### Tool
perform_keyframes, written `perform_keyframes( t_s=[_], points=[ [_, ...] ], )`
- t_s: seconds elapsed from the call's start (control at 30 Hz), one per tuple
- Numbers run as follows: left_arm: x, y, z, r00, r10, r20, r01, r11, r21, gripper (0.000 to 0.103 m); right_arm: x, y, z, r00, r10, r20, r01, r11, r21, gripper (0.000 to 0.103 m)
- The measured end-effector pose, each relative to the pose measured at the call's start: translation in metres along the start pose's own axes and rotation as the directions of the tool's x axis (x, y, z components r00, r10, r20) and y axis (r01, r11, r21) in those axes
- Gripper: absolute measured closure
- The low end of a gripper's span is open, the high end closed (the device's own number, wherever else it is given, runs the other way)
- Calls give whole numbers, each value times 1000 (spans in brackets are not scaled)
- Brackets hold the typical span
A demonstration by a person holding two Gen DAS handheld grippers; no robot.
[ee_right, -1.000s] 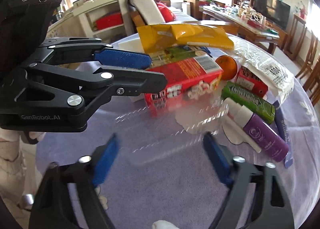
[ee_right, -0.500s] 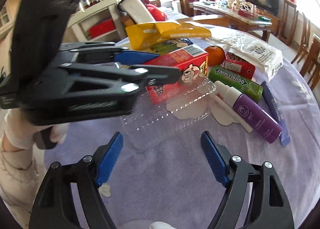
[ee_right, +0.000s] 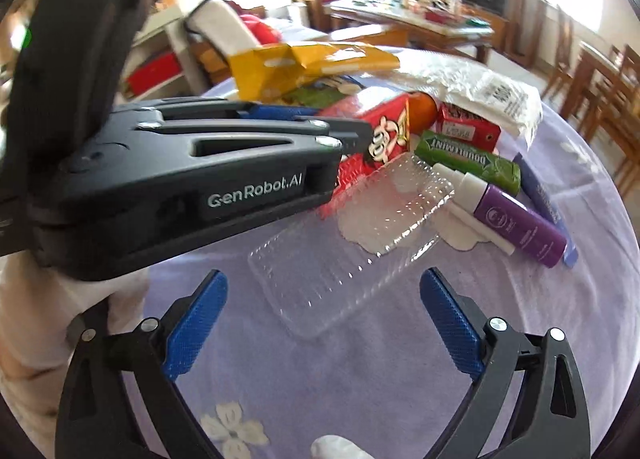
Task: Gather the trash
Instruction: 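Grasp the red juice box with the left tool while the right tool grasps the clear plastic tray, then carry both items over the black bin and open both tools to drop them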
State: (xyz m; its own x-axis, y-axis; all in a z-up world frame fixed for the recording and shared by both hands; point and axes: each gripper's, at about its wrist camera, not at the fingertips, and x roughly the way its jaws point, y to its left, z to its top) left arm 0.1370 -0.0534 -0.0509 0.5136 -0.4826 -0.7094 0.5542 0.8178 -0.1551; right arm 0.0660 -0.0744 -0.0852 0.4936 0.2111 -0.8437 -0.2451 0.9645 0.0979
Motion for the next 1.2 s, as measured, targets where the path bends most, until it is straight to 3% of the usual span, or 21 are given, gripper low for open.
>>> perform_keyframes(
  t_s=[0.2, 0.27, 0.33, 0.37, 0.5, 0.7, 0.8, 0.9, 1.0, 1.2],
  points=[
    [0, 4, -2, 1000, -26, 12, 26, 1000, -6, 70, 18, 6, 7, 996, -87, -12, 87, 995, 46, 9],
    [0, 5, -3, 999, -33, 18, 33, 999, -4, 70, 16, 0, 4, 996, -91, 4, 91, 994, 59, 22],
    [0, 6, -4, 999, -42, 22, 42, 999, -6, 70, 11, -11, 1, 995, -104, 16, 102, 991, 92, 44],
    [-1, 5, -4, 999, -41, 24, 41, 999, -2, 70, 8, -19, -1, 993, -117, 23, 114, 988, 105, 46],
    [-1, -1, -5, 1000, -18, 18, 17, 1000, 25, 70, -4, -47, -12, 992, -122, 15, 118, 983, 140, 47],
    [9, -25, -6, 998, 69, 1, -68, 993, 99, 69, -19, -71, -30, 997, -64, 33, 59, 992, 115, 58],
    [16, -36, -5, 995, 98, -2, -97, 986, 136, 60, -29, -82, -35, 998, -31, 49, 25, 993, 112, 61],
    [20, -37, -7, 997, 76, 3, -76, 991, 112, 62, -36, -84, -35, 998, 1, 58, -7, 995, 102, 62],
    [19, -33, -10, 998, 63, 7, -64, 995, 78, 72, -50, -94, -41, 997, 27, 77, -35, 995, 93, 62],
    [-1, -42, -13, 998, 26, 63, -31, 997, 70, 73, -83, -119, -55, 991, 71, 114, -81, 993, 85, 63]
  ],
)
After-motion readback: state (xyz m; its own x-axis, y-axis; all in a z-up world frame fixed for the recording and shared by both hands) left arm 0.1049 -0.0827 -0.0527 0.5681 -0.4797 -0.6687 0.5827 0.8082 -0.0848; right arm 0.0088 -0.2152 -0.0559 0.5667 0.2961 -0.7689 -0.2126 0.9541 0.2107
